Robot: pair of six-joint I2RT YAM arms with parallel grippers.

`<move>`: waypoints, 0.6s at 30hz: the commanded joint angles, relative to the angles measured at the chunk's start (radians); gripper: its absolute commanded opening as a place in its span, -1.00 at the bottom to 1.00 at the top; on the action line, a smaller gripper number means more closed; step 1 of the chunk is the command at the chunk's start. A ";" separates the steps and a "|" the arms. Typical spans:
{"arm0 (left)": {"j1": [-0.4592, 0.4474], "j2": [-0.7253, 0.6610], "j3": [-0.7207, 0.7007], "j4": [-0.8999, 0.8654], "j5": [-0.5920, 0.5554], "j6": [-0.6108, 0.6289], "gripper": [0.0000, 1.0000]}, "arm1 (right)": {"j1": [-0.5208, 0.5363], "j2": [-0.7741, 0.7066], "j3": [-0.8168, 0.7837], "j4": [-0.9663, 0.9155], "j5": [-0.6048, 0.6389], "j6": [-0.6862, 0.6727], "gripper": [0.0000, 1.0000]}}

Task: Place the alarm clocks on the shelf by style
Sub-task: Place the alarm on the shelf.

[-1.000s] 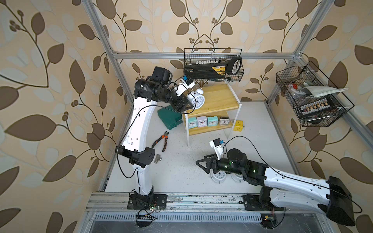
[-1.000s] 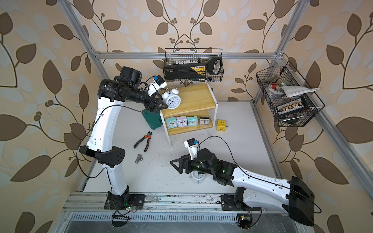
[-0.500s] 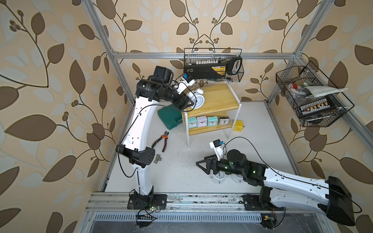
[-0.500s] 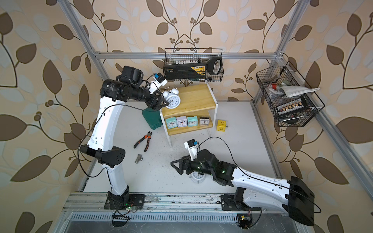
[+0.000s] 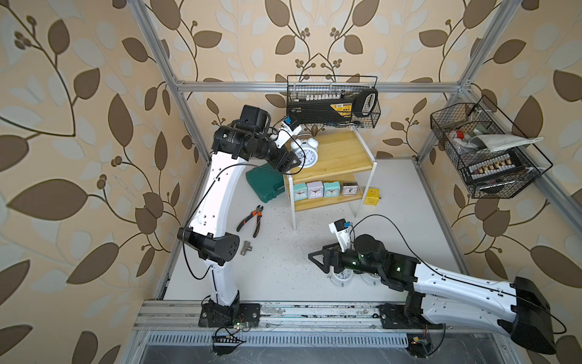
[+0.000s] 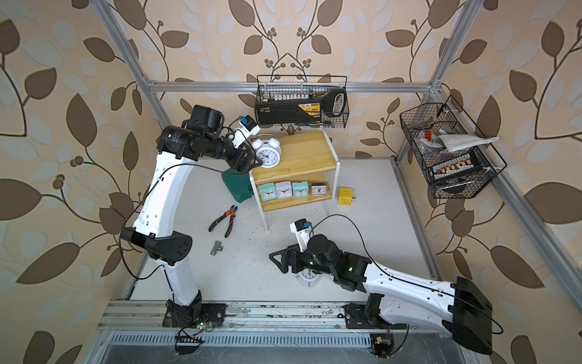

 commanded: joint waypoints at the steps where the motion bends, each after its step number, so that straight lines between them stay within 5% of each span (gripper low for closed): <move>1: 0.012 -0.103 -0.019 0.045 0.029 -0.028 0.56 | 0.004 -0.014 0.087 -0.209 0.083 -0.046 0.84; 7: 0.012 -0.235 -0.163 0.098 0.068 -0.076 0.58 | 0.005 0.018 0.204 -0.526 0.132 -0.050 0.85; 18: 0.012 -0.549 -0.666 0.252 0.168 -0.251 0.59 | 0.021 0.150 0.282 -0.895 0.149 0.001 0.88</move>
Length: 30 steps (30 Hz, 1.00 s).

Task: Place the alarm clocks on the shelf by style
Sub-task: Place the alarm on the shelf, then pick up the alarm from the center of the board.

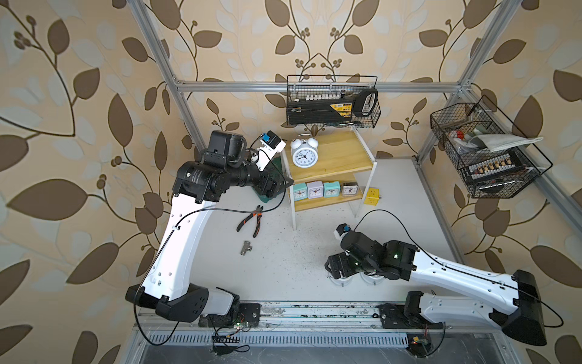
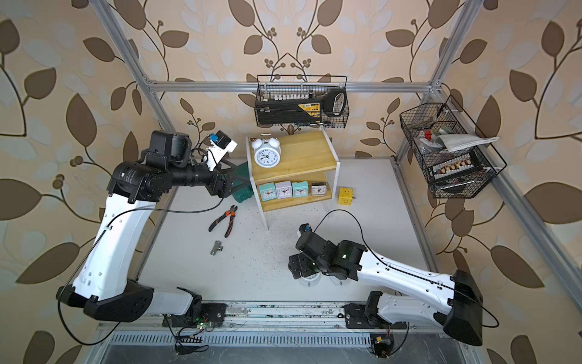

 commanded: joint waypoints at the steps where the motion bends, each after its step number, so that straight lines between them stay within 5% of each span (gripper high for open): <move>1: 0.012 -0.045 -0.104 0.067 0.067 -0.089 0.59 | 0.009 0.027 0.016 -0.149 0.043 0.052 0.89; 6: 0.012 -0.094 -0.264 0.098 0.102 -0.108 0.60 | 0.026 0.022 -0.017 -0.100 0.050 0.262 0.98; 14: 0.012 -0.104 -0.334 0.070 0.222 -0.084 0.62 | 0.063 0.061 -0.033 -0.108 0.147 0.606 0.98; 30: 0.011 -0.138 -0.421 0.092 0.275 -0.084 0.63 | 0.065 0.085 -0.155 0.057 0.214 0.805 0.99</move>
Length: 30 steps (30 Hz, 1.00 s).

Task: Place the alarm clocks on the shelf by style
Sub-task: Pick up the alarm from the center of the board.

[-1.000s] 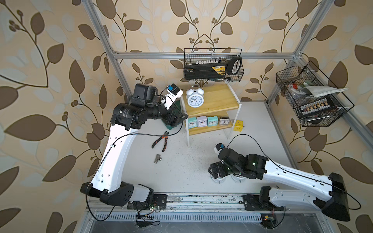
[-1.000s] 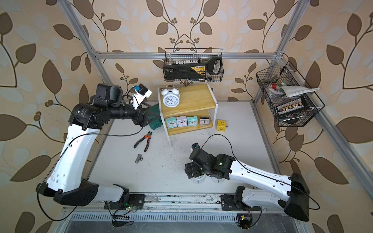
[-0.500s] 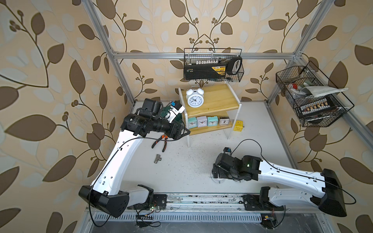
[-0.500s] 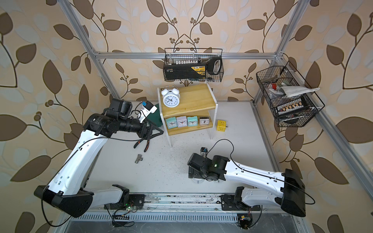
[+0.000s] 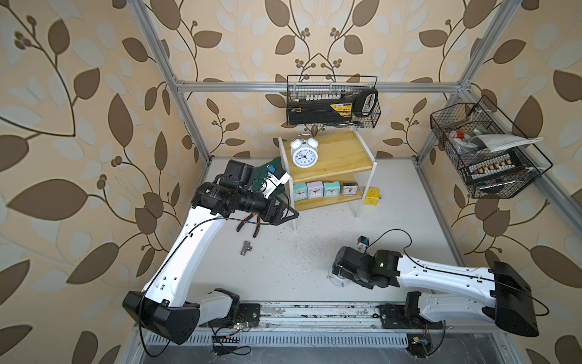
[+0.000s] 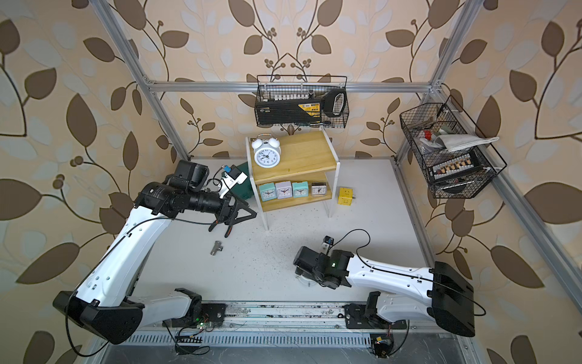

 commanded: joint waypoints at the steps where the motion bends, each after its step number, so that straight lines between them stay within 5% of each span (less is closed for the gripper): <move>1: 0.011 -0.030 -0.005 0.027 0.040 0.003 0.64 | 0.006 0.024 -0.004 -0.002 0.043 0.087 0.99; 10: 0.012 -0.072 -0.040 0.051 0.040 -0.005 0.64 | -0.026 0.063 0.028 -0.023 0.004 0.156 0.99; 30: 0.011 -0.106 -0.077 0.061 0.046 -0.002 0.65 | -0.136 0.177 0.105 -0.027 -0.097 0.071 0.98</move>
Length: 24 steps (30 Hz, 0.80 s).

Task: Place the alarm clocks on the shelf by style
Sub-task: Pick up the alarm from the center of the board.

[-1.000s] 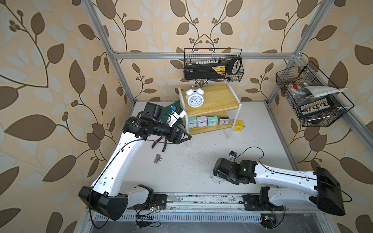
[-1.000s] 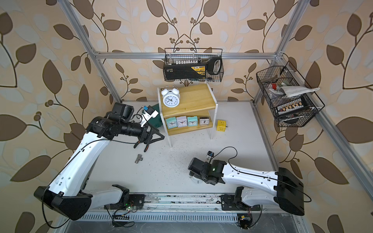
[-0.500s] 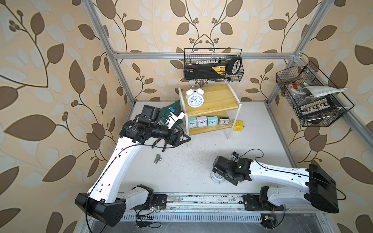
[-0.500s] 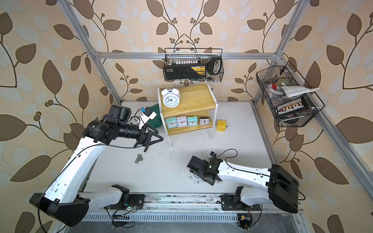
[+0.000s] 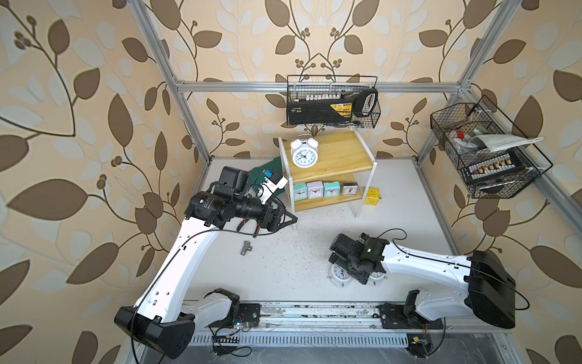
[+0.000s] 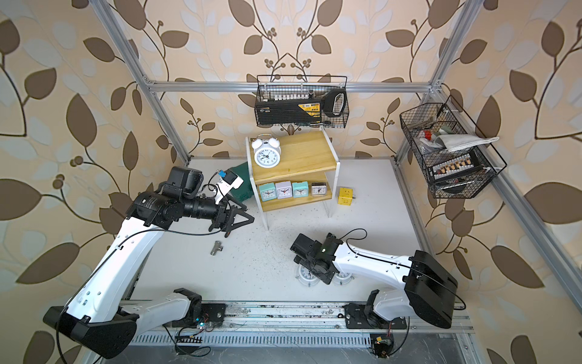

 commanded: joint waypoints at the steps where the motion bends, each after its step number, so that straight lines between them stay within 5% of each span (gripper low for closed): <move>1: 0.011 -0.021 -0.006 0.025 0.025 0.007 0.65 | -0.005 0.021 0.022 -0.022 -0.006 -0.015 0.98; 11: 0.012 -0.019 -0.011 0.025 0.025 0.009 0.67 | -0.011 0.083 0.021 0.004 -0.044 -0.030 0.97; 24: 0.012 -0.014 -0.020 0.032 0.022 0.013 0.70 | -0.011 0.017 0.001 -0.002 -0.016 -0.057 0.53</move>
